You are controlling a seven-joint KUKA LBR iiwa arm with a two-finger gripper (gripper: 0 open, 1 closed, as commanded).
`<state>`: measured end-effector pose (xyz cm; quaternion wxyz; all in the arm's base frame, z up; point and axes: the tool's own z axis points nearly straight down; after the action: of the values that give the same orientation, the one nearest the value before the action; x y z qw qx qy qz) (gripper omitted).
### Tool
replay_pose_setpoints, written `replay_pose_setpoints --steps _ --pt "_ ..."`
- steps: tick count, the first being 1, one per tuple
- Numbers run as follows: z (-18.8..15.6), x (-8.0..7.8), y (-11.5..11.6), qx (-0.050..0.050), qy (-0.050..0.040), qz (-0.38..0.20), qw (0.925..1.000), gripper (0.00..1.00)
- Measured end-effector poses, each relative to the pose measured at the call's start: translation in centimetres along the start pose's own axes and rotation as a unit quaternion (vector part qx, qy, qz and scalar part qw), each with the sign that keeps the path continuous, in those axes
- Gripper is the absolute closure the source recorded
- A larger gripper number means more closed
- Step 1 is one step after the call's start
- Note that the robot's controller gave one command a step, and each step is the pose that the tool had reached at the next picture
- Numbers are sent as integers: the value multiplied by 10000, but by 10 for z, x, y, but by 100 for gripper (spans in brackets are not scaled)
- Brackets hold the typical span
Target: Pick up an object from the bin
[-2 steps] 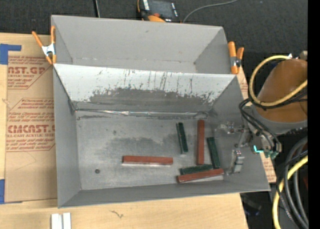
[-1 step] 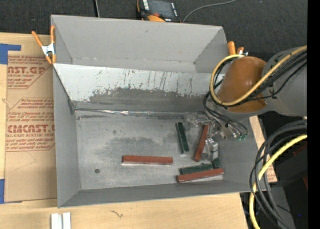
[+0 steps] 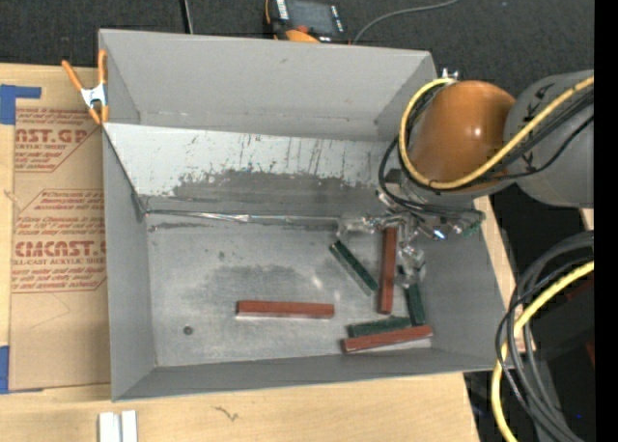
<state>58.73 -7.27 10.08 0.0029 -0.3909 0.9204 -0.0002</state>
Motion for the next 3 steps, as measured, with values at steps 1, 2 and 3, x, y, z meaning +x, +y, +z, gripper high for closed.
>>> replay_pose_setpoints --steps 1,2,3 --pt "-2 6 -15 -14 11 -2372 9714 0" --pt "28 8 -11 16 -12 -4573 8893 0" --pt "27 6 -12 1 -12 -4559 8900 0"
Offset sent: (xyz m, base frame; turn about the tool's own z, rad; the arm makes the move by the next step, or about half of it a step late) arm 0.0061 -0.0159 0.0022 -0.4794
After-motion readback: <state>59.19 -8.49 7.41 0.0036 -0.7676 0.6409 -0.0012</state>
